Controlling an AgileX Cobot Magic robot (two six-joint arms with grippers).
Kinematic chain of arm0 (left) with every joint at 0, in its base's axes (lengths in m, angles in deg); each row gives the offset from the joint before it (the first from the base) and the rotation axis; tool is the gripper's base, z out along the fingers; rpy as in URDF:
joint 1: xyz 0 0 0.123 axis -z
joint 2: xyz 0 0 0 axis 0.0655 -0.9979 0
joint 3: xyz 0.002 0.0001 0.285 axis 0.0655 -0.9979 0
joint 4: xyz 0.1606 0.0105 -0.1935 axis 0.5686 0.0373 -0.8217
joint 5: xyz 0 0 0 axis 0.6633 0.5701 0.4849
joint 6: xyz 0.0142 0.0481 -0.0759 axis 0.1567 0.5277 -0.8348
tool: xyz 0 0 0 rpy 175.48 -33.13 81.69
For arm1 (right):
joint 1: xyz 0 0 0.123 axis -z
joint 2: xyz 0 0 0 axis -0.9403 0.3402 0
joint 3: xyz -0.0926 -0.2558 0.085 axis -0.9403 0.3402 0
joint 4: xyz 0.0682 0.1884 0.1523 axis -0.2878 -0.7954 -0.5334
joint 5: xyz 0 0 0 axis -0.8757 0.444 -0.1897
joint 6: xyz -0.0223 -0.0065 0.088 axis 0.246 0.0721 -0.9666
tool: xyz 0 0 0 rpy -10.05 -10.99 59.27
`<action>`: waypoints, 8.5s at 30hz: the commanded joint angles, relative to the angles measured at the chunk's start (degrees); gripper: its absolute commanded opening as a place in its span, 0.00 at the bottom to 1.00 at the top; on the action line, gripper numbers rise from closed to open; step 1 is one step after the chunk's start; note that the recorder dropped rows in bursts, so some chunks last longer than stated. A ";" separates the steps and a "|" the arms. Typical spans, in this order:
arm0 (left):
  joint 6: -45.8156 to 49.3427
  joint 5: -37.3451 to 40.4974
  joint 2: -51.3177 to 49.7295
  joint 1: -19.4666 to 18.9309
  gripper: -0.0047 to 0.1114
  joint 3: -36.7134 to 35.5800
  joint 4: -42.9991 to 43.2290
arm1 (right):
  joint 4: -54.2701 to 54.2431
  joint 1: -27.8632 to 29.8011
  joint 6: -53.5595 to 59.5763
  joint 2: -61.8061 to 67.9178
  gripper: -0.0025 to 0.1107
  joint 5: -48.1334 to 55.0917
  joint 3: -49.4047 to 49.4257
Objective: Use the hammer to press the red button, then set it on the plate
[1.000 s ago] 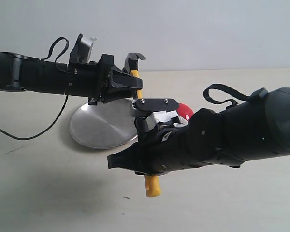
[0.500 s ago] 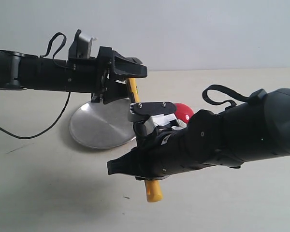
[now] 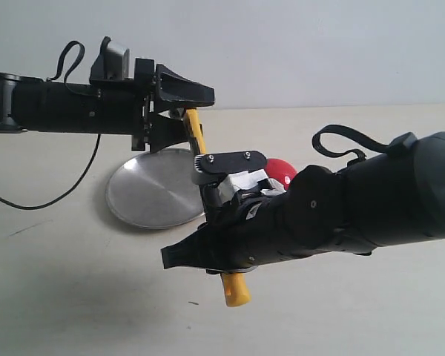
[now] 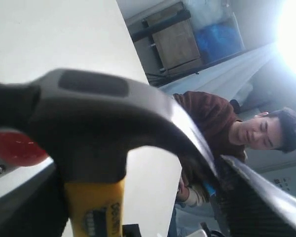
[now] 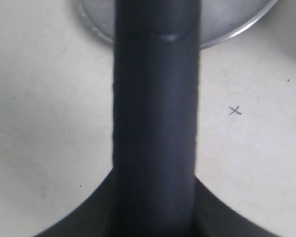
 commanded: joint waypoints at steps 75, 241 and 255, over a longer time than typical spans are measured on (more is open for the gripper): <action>50.78 1.87 52.59 -20.96 0.04 -68.89 -3.31 | 35.84 18.05 -24.20 -39.41 0.02 29.66 9.98; 7.61 2.78 84.53 -28.29 0.04 -62.31 6.08 | -36.08 5.08 10.86 24.38 0.02 17.12 -34.84; 7.73 2.78 84.53 -28.29 0.04 -62.31 6.08 | -40.30 5.20 10.86 25.30 0.02 17.77 -34.96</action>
